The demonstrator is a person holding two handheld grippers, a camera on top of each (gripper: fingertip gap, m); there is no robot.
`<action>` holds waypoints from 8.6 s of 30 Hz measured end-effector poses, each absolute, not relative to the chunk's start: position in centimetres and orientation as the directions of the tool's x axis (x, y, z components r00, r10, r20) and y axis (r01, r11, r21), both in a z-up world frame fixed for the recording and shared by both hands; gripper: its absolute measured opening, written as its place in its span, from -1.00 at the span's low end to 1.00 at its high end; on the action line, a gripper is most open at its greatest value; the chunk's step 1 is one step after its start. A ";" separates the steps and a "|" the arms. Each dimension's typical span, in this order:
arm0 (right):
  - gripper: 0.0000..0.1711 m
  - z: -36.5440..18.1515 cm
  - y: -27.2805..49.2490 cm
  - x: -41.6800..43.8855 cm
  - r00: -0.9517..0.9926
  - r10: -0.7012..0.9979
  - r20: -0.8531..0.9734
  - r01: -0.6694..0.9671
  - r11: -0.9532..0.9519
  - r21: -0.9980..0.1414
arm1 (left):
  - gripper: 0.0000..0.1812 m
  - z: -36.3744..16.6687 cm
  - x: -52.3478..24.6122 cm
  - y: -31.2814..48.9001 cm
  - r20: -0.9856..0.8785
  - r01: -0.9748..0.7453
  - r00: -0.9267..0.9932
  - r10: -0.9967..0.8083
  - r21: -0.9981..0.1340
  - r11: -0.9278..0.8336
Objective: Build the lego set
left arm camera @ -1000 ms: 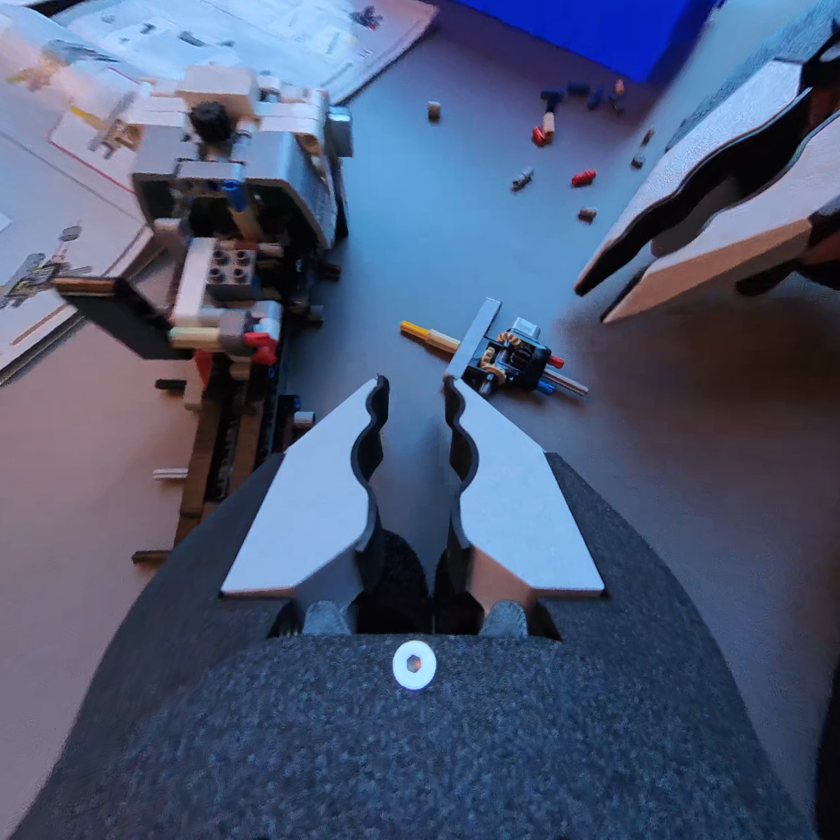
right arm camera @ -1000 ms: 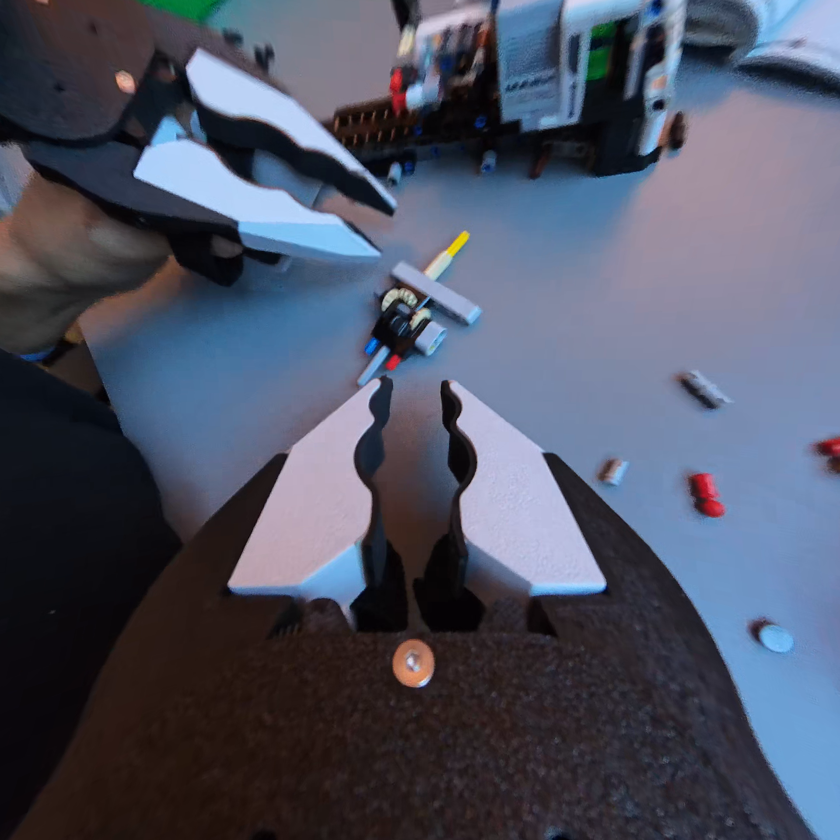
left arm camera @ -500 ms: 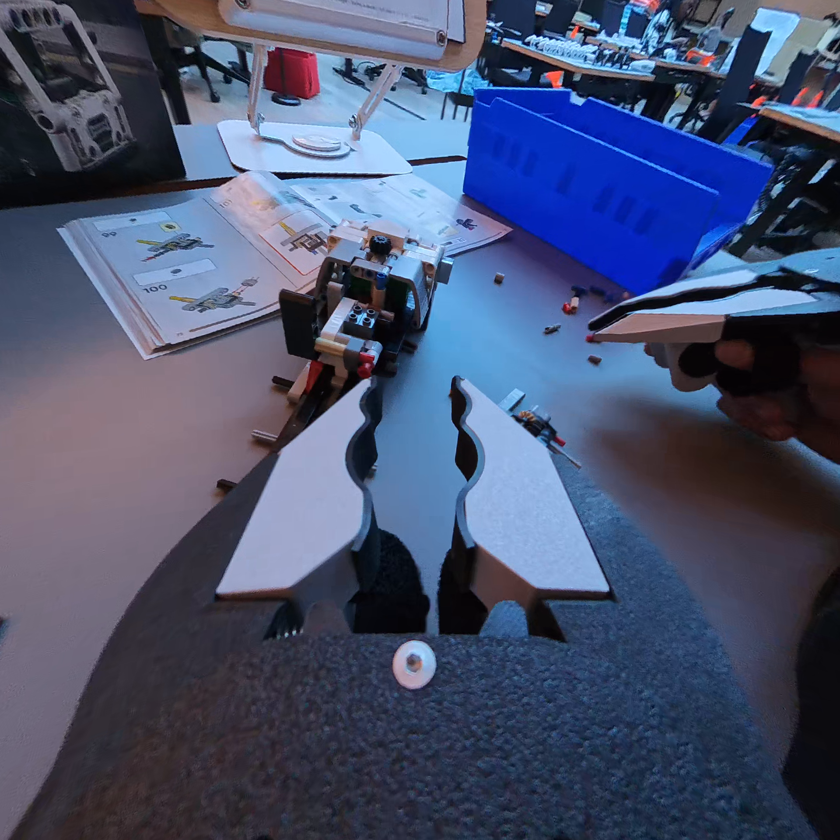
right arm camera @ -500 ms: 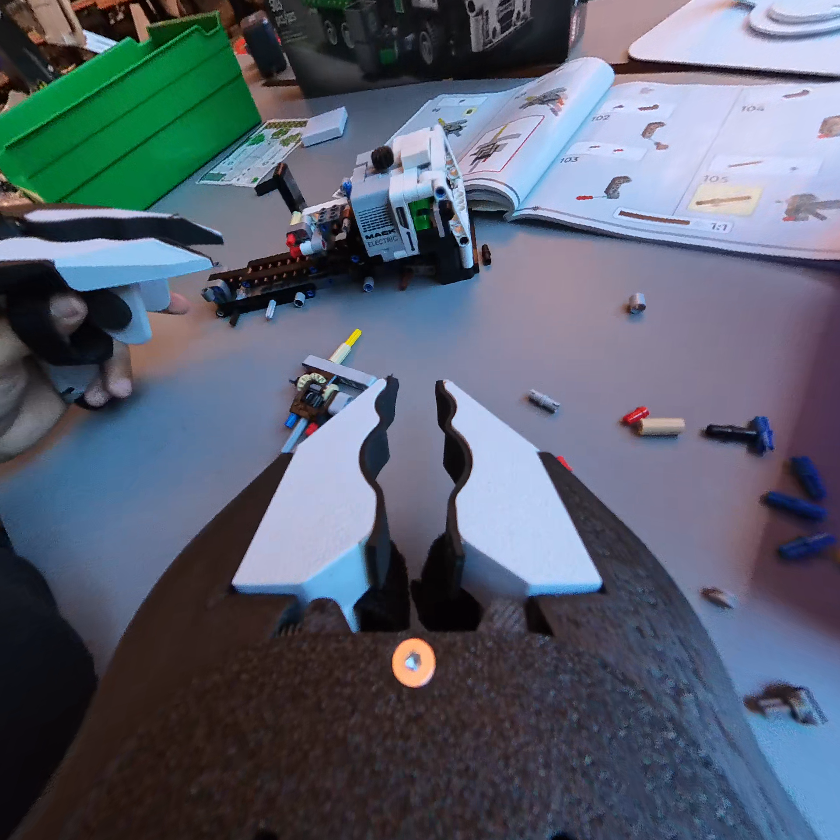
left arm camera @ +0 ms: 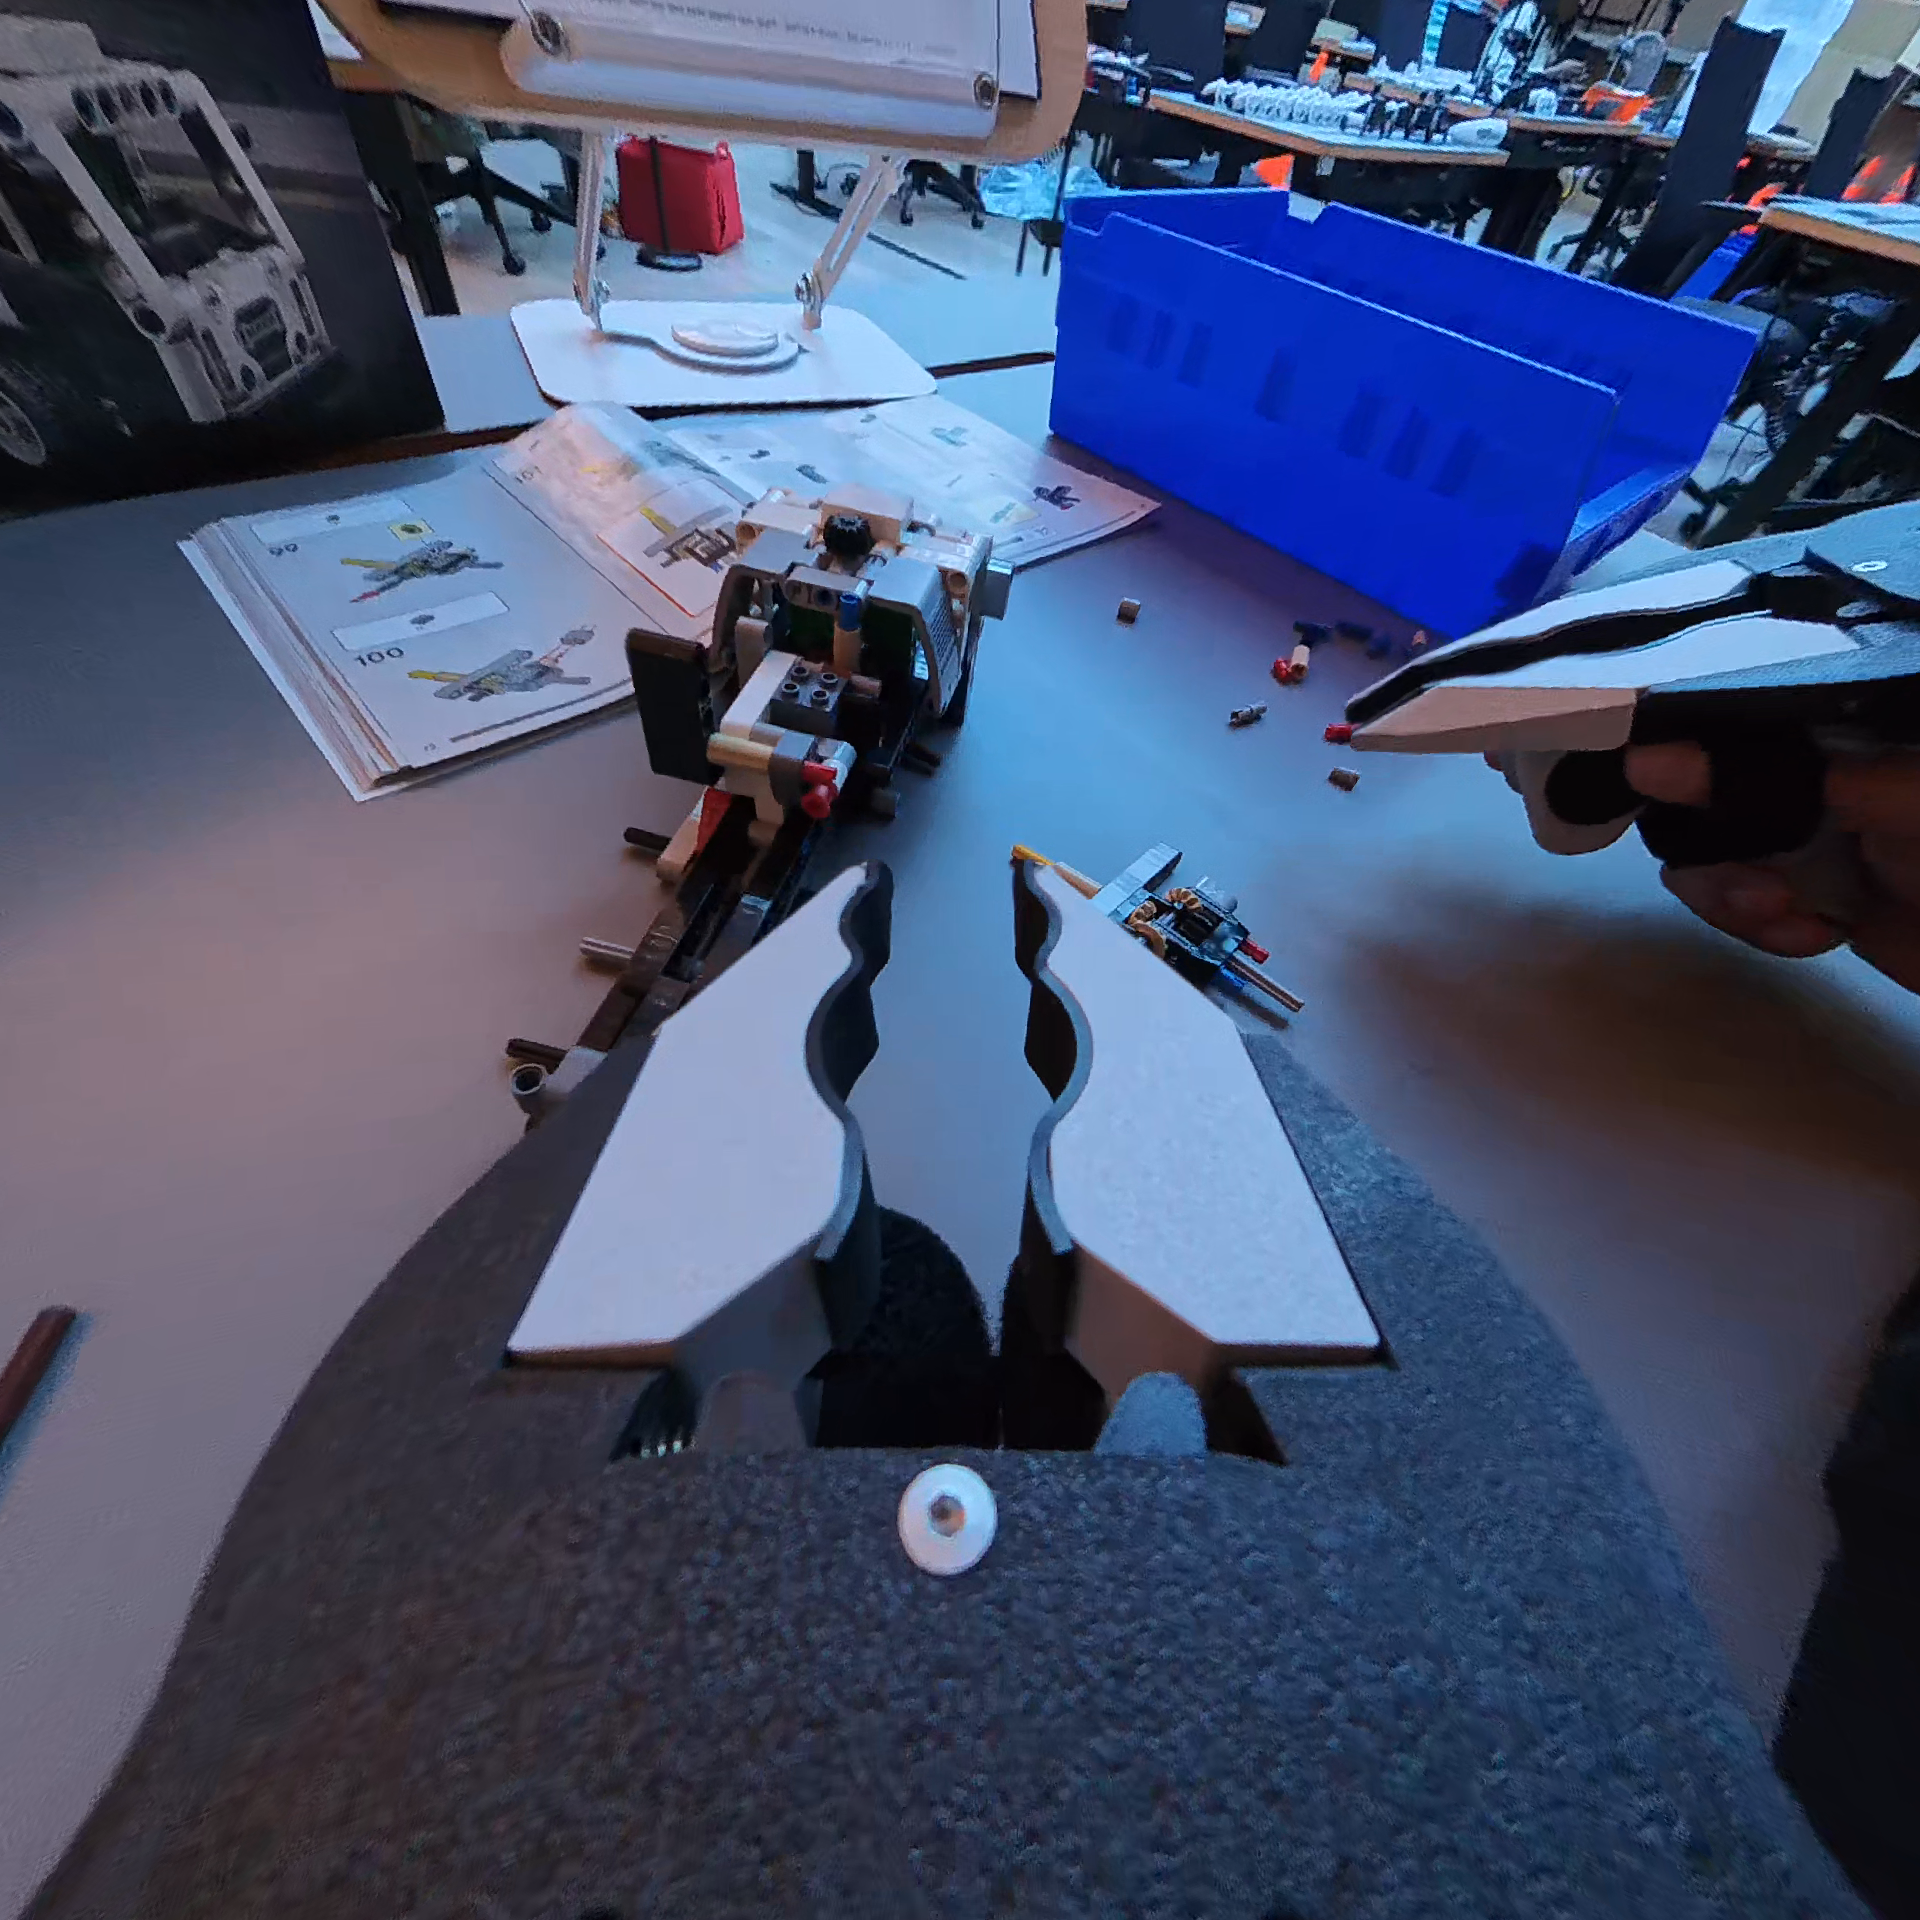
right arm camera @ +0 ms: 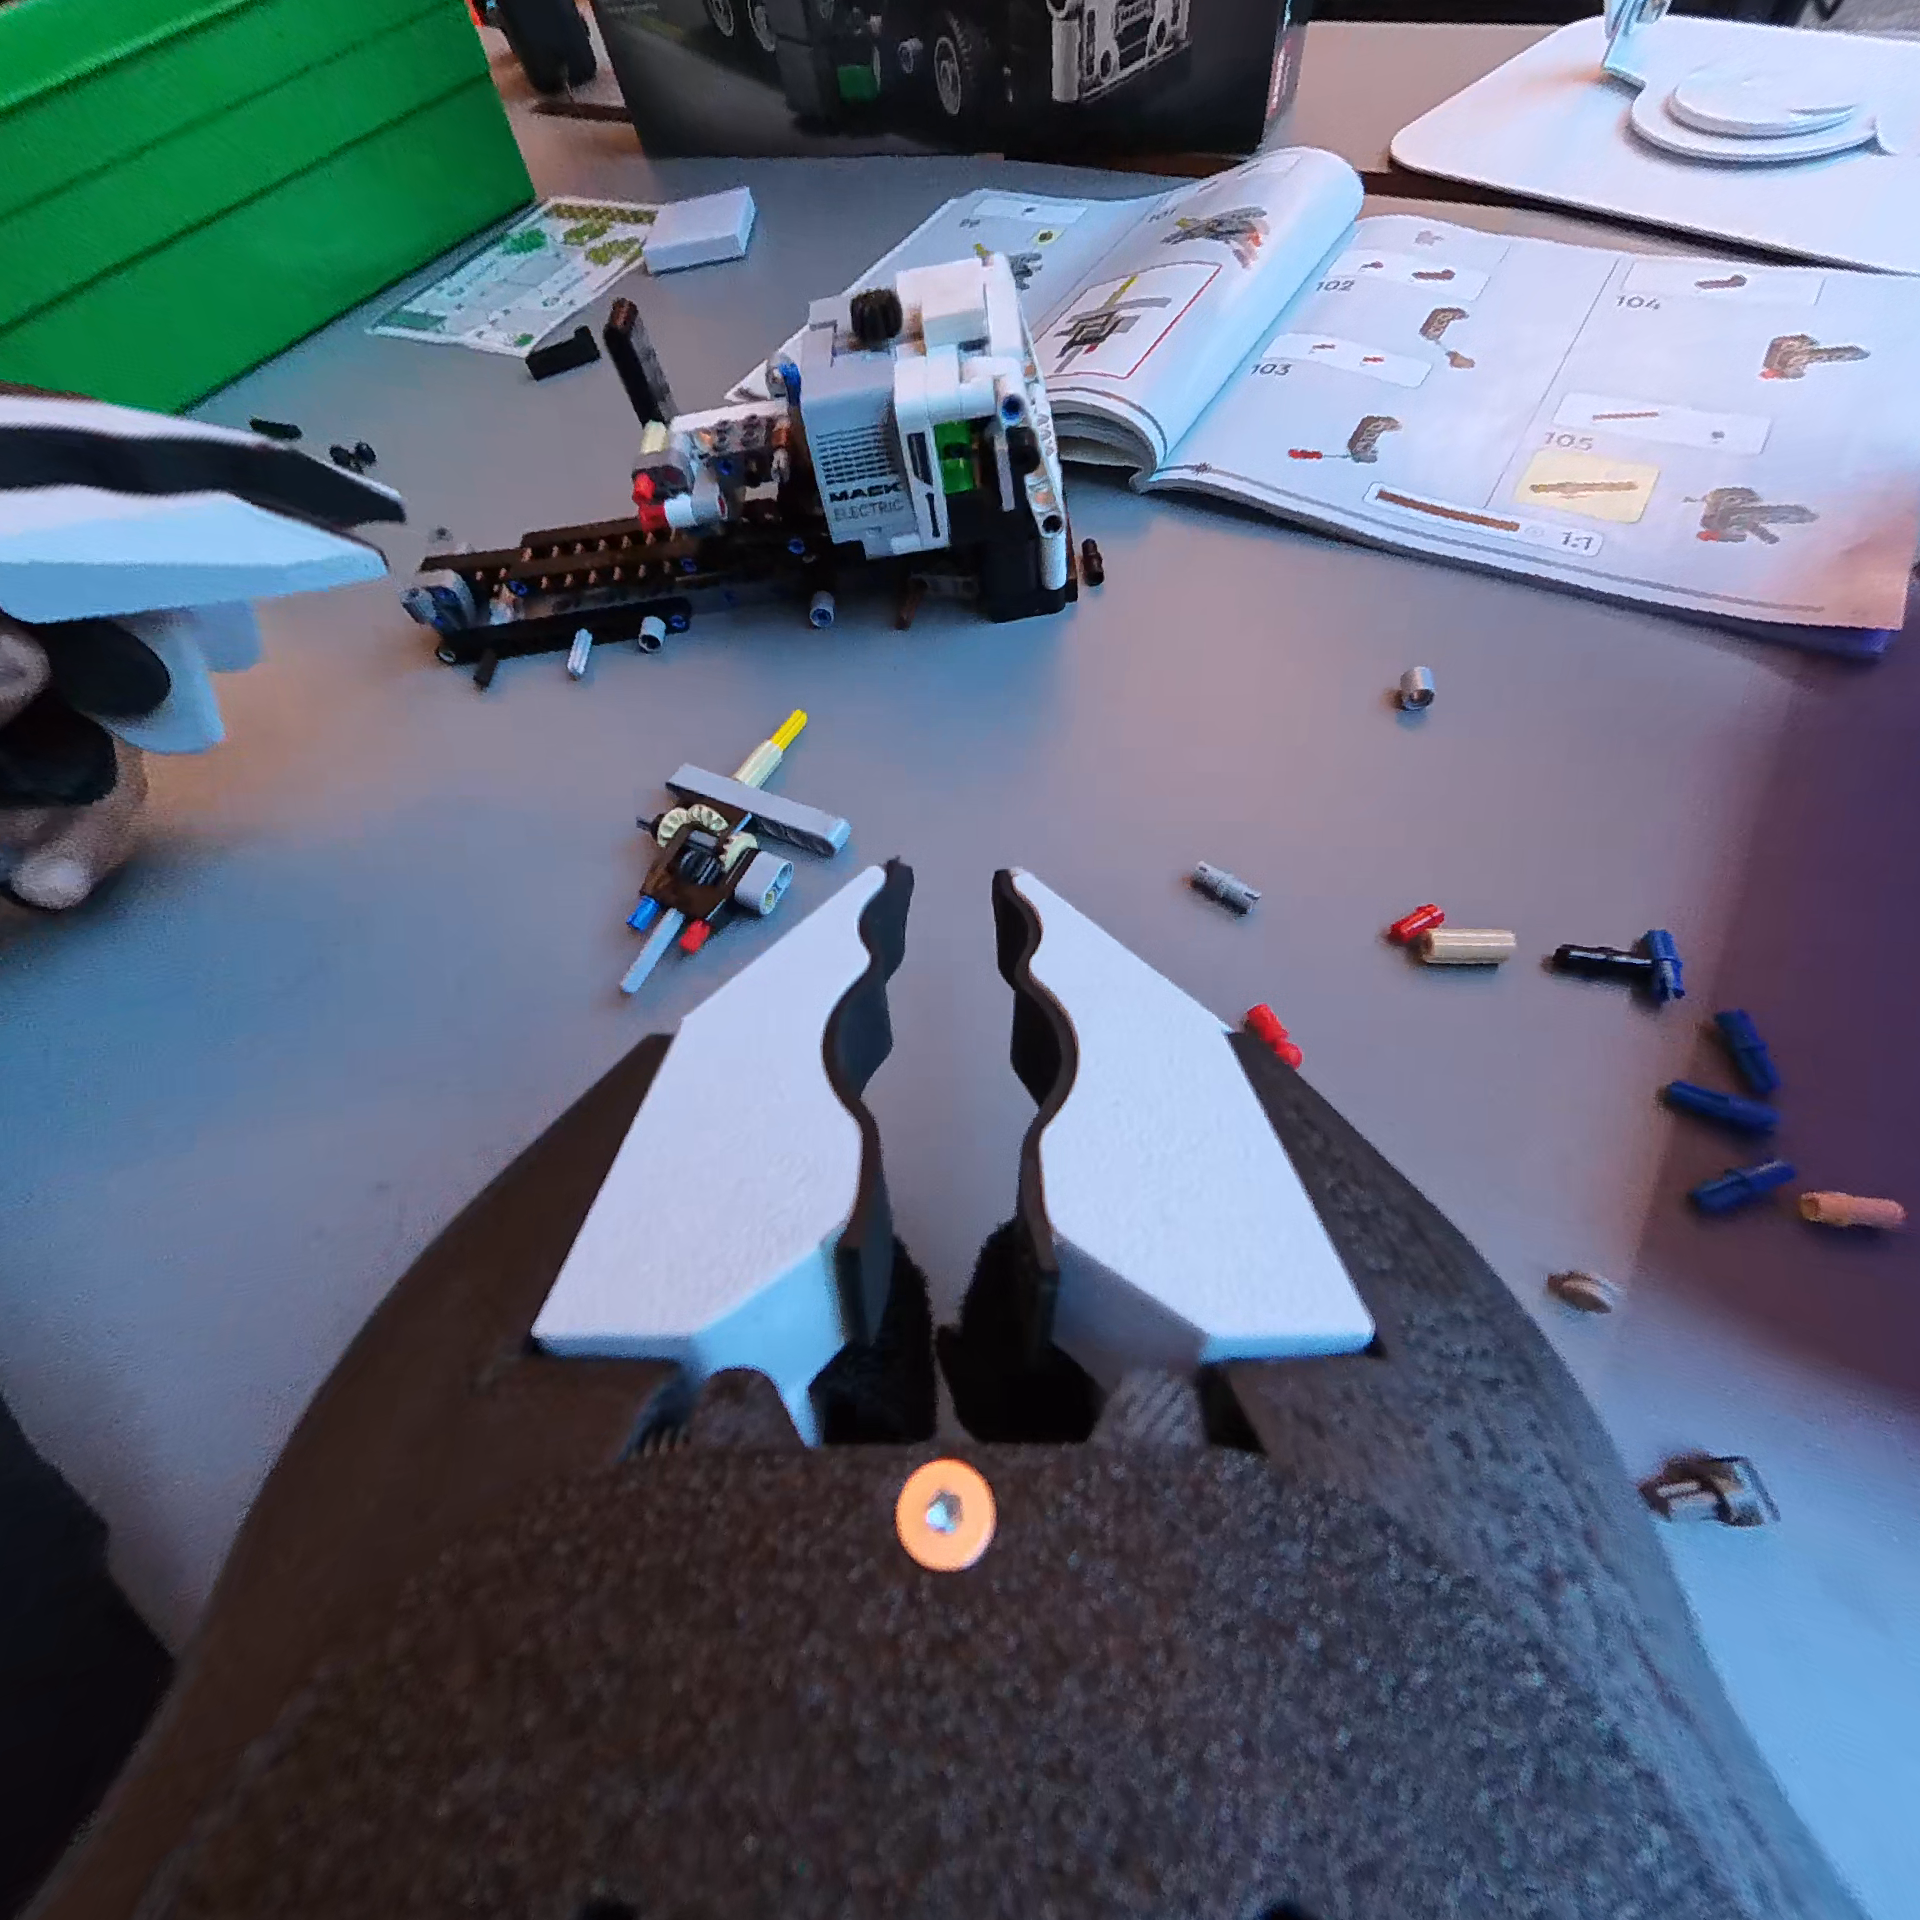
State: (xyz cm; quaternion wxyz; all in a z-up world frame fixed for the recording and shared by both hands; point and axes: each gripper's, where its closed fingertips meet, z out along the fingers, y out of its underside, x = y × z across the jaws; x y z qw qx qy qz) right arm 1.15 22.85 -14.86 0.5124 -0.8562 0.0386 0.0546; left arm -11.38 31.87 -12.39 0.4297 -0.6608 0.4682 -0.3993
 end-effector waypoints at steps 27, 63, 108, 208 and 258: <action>-0.80 -13.5 23.7 3.2 0.990 -0.055 -0.127 -0.139 -0.451 -0.882 | -0.73 -12.7 -10.2 30.1 0.120 -0.380 0.164 -0.979 -0.909 -0.175; -0.66 -14.2 31.7 11.3 0.994 -0.108 -0.006 -0.061 -0.515 -0.855 | -0.71 -9.3 -9.0 44.2 -0.035 -0.545 0.207 -0.978 -0.834 -0.086; -0.71 -16.6 12.9 11.6 0.928 -0.370 0.050 -0.188 -0.580 -0.793 | -0.70 -12.8 -29.6 41.3 -0.036 -0.620 0.546 -0.837 -0.690 -0.375; -0.74 -14.9 15.6 4.0 0.998 -0.069 0.011 -0.027 -0.525 -0.851 | -0.96 -18.6 -4.0 18.1 -0.012 -0.647 -0.509 -0.861 -0.655 0.391; -0.77 -15.9 22.3 11.0 0.950 -0.313 0.013 -0.150 -0.491 -0.858 | -0.78 -14.9 -9.6 32.3 0.149 -0.451 0.080 -0.986 -0.876 -0.169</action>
